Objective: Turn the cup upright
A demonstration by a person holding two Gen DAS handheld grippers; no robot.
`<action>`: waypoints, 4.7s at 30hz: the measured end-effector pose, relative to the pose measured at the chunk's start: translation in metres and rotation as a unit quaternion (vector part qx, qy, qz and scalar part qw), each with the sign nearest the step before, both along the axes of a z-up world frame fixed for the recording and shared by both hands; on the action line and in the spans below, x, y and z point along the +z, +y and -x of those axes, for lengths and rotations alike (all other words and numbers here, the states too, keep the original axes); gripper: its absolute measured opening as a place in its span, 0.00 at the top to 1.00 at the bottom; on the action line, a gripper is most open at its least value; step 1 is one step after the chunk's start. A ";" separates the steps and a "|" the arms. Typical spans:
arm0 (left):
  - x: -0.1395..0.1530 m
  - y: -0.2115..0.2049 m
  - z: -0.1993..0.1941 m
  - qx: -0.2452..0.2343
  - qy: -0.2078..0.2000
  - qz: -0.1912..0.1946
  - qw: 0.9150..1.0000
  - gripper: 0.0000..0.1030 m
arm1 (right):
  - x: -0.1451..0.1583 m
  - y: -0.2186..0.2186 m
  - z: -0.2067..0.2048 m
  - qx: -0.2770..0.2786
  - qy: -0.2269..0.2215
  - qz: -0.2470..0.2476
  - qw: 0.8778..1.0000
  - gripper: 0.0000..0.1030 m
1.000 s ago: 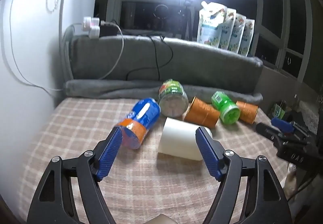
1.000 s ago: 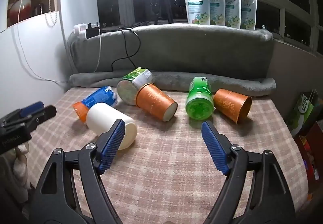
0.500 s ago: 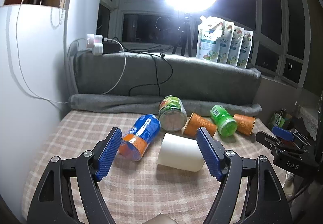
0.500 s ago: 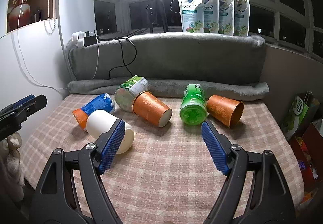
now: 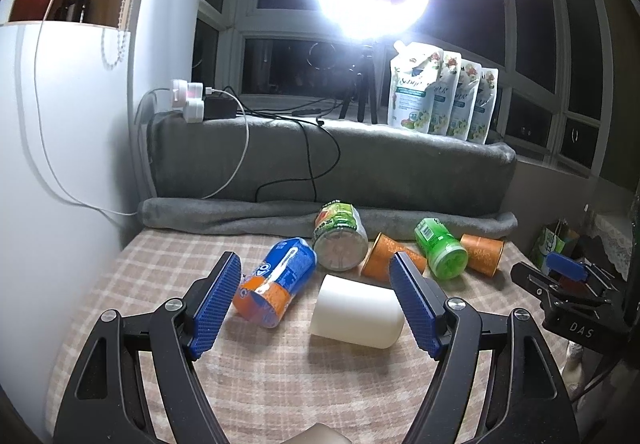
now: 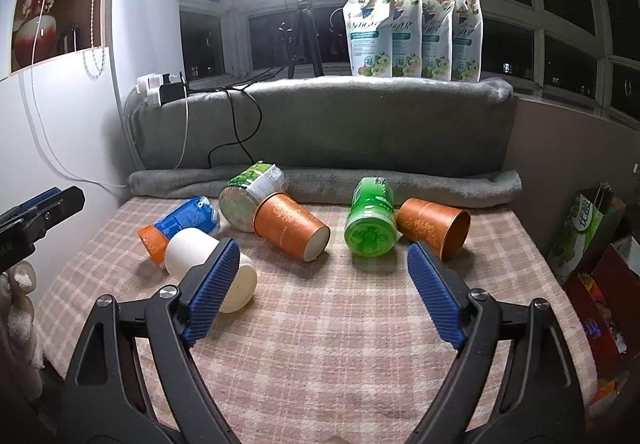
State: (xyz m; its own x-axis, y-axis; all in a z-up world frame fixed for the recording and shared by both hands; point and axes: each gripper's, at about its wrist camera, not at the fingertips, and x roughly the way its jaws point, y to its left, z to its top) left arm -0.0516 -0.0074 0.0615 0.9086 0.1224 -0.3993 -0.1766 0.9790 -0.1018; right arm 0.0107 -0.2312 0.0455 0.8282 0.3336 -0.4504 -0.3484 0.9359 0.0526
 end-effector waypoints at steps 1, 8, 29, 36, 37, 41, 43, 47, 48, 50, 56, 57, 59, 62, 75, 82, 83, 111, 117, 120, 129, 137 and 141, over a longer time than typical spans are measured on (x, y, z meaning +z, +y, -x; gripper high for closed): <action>0.001 0.000 0.000 0.000 -0.001 0.000 1.000 0.25 | 0.001 0.000 0.000 -0.002 -0.003 0.000 1.000 0.13; 0.006 0.002 0.002 0.004 -0.011 -0.003 1.000 0.22 | 0.003 -0.002 0.002 -0.008 -0.016 -0.003 1.000 0.04; 0.010 -0.003 0.003 0.004 -0.027 -0.012 1.000 0.21 | 0.004 -0.002 0.001 -0.012 -0.025 -0.004 1.000 0.00; 0.010 -0.002 0.003 0.004 -0.027 -0.012 1.000 0.21 | 0.003 -0.001 0.000 -0.010 -0.025 -0.003 1.000 0.00; 0.010 -0.002 0.003 0.004 -0.026 -0.012 1.000 0.21 | 0.004 -0.001 -0.001 -0.010 -0.024 -0.003 1.000 0.00; 0.009 -0.002 0.003 0.003 -0.026 -0.012 1.000 0.21 | 0.003 0.000 -0.003 -0.008 -0.023 0.001 1.000 0.00; 0.009 -0.002 0.003 0.004 -0.026 -0.012 1.000 0.21 | 0.002 0.000 -0.006 -0.007 -0.021 0.002 1.000 0.00; 0.007 0.000 -0.001 0.003 -0.022 -0.012 1.000 0.21 | 0.001 0.002 -0.012 0.000 -0.016 0.008 1.000 0.00; 0.006 0.000 -0.002 0.003 -0.020 -0.011 1.000 0.21 | 0.000 0.004 -0.014 0.005 -0.015 0.011 1.000 0.00; 0.004 0.002 -0.004 0.004 -0.018 -0.011 1.000 0.21 | -0.001 0.006 -0.019 0.014 -0.011 0.016 1.000 0.00; -0.005 0.008 -0.005 0.007 0.000 -0.007 1.000 0.21 | -0.008 0.019 -0.043 0.061 0.011 0.050 0.997 0.00; -0.007 0.010 -0.005 0.008 0.004 -0.006 1.000 0.21 | -0.009 0.022 -0.047 0.069 0.015 0.056 0.996 0.00; -0.011 0.012 -0.004 0.010 0.011 -0.003 1.000 0.21 | -0.011 0.027 -0.055 0.081 0.020 0.070 0.994 0.00; -0.015 0.016 -0.003 0.014 0.019 0.000 1.000 0.21 | -0.014 0.036 -0.068 0.101 0.031 0.086 0.991 0.00; -0.027 0.028 0.000 0.026 0.047 0.008 0.999 0.21 | -0.034 0.071 -0.125 0.165 0.086 0.138 0.973 0.00; -0.034 0.033 0.002 0.029 0.061 0.017 0.998 0.21 | -0.053 0.102 -0.157 0.197 0.122 0.181 0.956 0.08; -0.035 0.034 0.003 0.030 0.063 0.019 0.997 0.21 | -0.056 0.105 -0.161 0.198 0.127 0.186 0.954 0.10; -0.027 0.039 0.001 0.032 0.055 0.020 0.998 0.21 | -0.088 0.143 -0.193 0.212 0.173 0.219 0.937 0.32; -0.026 0.034 0.002 0.025 0.055 0.020 0.998 0.21 | -0.067 0.119 -0.177 0.202 0.158 0.191 0.948 0.32; -0.026 0.028 0.002 0.019 0.056 0.021 0.998 0.21 | -0.055 0.104 -0.161 0.195 0.153 0.167 0.954 0.32; -0.035 0.006 -0.008 -0.020 0.077 0.044 0.996 0.21 | -0.043 0.051 -0.113 0.173 0.173 0.106 0.964 0.32; -0.042 -0.013 -0.016 -0.052 0.098 0.061 0.992 0.21 | -0.051 0.008 -0.089 0.146 0.231 0.038 0.961 0.32; -0.046 -0.020 -0.019 -0.064 0.108 0.070 0.990 0.21 | -0.064 0.000 -0.083 0.138 0.270 0.016 0.953 0.32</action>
State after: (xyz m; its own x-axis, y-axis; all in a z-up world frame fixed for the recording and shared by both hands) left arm -0.0325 -0.0273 0.0153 0.8044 -0.0587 -0.5912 -0.0842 0.9738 -0.2113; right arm 0.0939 -0.2316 -0.0185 0.3545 0.4849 -0.7995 -0.5121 0.8161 0.2679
